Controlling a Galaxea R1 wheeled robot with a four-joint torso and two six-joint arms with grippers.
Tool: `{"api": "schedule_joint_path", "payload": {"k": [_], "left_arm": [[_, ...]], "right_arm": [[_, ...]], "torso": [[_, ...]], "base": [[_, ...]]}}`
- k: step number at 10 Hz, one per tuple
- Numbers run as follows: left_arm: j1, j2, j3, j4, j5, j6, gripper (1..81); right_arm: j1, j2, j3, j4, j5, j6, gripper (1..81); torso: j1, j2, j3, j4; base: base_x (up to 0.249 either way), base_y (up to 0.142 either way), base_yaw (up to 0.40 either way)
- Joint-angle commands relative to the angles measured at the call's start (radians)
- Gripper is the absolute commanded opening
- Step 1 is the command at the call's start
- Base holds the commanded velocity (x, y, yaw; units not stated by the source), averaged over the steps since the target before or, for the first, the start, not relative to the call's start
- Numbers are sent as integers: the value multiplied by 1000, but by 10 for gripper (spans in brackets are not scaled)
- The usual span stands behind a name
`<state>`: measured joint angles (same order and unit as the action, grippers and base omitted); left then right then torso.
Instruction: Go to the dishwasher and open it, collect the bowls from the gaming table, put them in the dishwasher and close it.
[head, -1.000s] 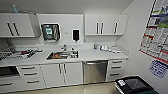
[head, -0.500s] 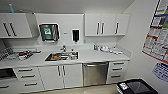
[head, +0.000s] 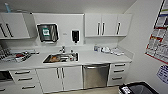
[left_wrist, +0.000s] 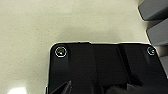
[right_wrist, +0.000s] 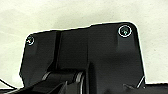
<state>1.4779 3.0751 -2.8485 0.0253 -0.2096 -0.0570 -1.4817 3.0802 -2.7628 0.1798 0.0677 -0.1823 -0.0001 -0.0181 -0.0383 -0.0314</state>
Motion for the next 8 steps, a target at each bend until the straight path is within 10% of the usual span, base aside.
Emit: {"api": "schedule_joint_path", "payload": {"k": [1,8], "left_arm": [[-49,-2,-5,-1,38,-3,811],[-49,-1,-5,4,38,-3,811]], "right_arm": [[57,2,5,6,-52,-2,811],[56,4,5,6,-52,-2,811]], "torso": [[0,0,0,0],[0,0,0,0]], "base": [[135,78,0],[135,81,0]]}}
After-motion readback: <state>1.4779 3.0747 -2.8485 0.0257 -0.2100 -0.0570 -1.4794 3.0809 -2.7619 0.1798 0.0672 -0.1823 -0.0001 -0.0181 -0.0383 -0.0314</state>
